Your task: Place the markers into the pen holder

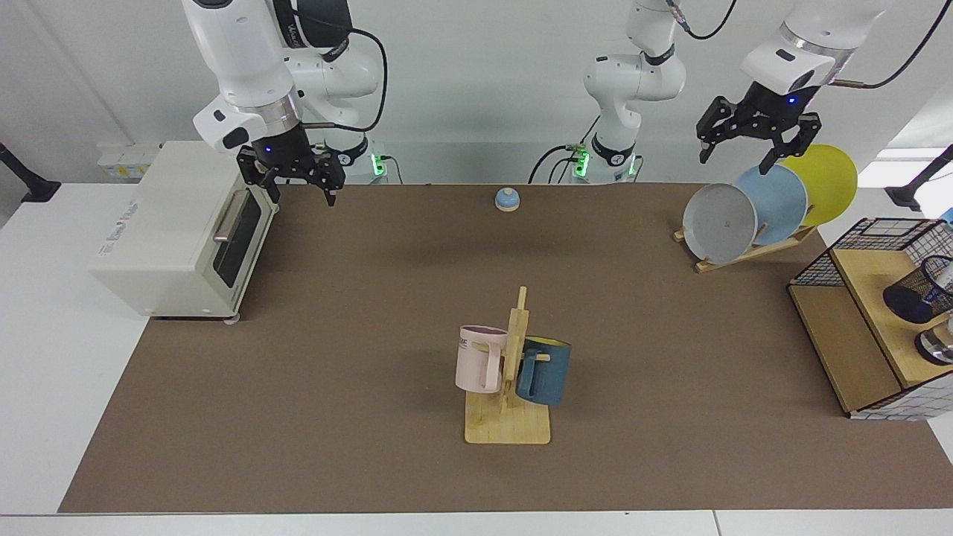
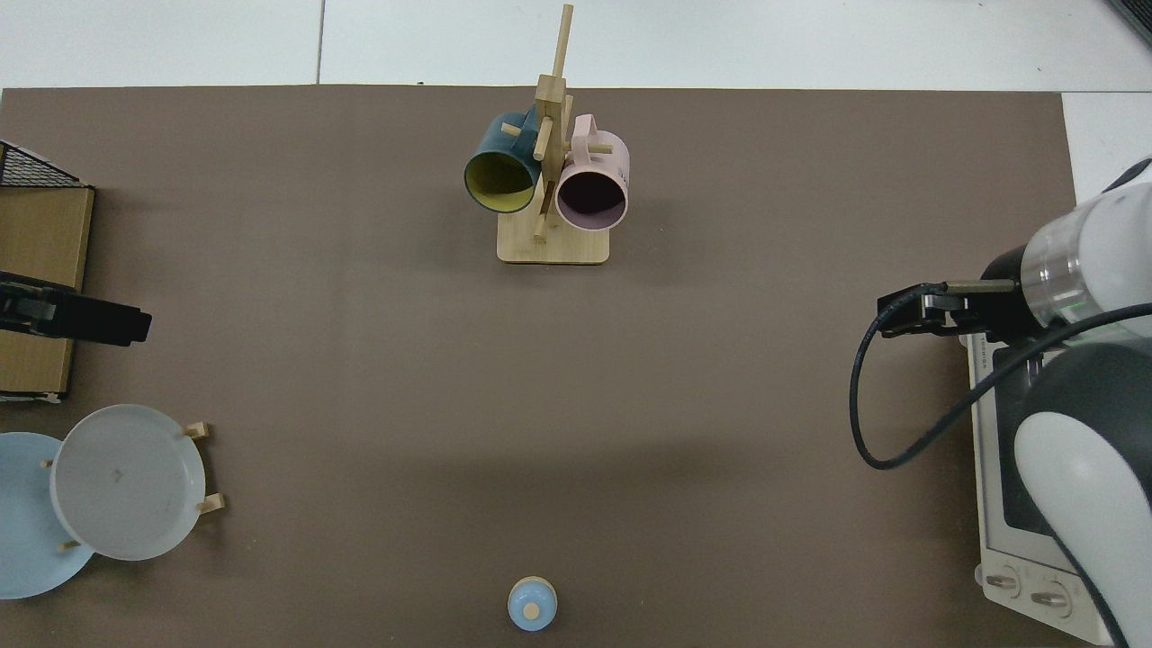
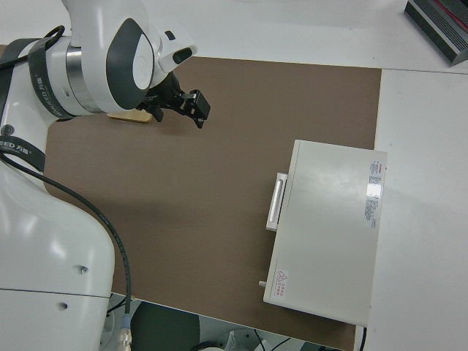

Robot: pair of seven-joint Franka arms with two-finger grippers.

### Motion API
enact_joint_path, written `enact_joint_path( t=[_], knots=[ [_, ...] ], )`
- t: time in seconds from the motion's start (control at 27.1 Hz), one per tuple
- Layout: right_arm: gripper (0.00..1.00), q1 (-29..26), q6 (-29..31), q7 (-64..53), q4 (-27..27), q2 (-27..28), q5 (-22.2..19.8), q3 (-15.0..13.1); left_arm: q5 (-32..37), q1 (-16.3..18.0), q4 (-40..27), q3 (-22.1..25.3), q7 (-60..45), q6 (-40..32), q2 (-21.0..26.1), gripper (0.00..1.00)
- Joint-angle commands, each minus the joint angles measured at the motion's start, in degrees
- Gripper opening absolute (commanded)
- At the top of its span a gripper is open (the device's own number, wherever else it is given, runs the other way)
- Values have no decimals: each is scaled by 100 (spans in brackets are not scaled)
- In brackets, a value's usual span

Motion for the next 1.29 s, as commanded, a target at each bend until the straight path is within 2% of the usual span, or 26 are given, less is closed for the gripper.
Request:
enact_joint_path(
  t=[0.0,0.15,0.3,0.63,1.26],
  knots=[
    [99,-84,103,-132,-48,-40,46,31,7,-346,-484,346,-127,286,-216,100],
    [99,-84,103,-132,-48,-40,46,31,7,-337,-915,320,-345,312,-445,100],
    [99,-84,103,-132,-48,-40,46,31,7,-250,-925,180,-777,470,-401,100],
    [99,-84,103,-132,-48,-40,46,31,7,260,-908,-286,-698,400,-401,100],
    [99,-84,103,-132,-48,-40,46,31,7,313,-881,-287,-496,154,-436,100]
  ],
)
